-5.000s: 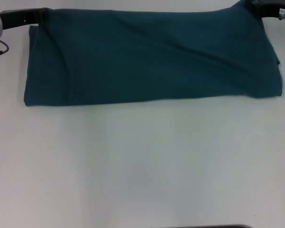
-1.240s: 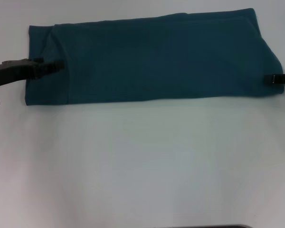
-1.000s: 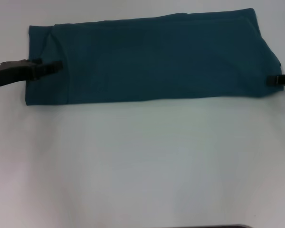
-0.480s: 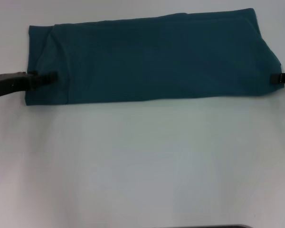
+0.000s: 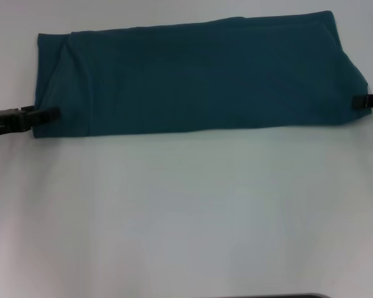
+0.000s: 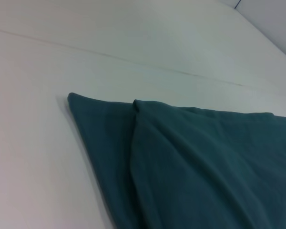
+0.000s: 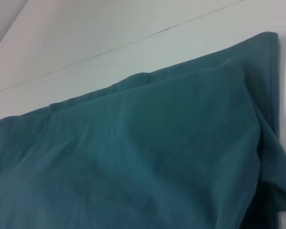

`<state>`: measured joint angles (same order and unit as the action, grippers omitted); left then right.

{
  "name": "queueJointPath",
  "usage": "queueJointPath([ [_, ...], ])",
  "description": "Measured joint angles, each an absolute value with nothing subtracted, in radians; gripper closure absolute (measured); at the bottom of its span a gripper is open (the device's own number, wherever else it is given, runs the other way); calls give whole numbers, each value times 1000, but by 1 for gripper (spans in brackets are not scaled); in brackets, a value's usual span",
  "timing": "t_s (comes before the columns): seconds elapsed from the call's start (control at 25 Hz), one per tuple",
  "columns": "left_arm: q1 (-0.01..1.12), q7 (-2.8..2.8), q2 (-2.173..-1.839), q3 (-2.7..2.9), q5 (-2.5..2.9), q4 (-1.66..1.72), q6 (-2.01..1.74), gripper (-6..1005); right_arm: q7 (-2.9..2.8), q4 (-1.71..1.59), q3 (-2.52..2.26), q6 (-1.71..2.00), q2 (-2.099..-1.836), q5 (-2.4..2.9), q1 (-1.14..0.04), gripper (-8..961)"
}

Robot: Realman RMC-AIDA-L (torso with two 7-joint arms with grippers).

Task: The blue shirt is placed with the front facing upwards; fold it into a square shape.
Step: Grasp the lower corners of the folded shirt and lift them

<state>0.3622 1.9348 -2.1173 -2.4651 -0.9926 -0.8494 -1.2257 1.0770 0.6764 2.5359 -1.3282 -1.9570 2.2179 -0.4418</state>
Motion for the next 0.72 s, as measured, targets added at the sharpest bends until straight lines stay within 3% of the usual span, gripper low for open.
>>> queueJointPath([
  [0.72, 357, 1936, -2105, -2464, -982, -837, -1241, 278, 1074, 675, 2536, -1332, -1957, 2218, -442, 940],
])
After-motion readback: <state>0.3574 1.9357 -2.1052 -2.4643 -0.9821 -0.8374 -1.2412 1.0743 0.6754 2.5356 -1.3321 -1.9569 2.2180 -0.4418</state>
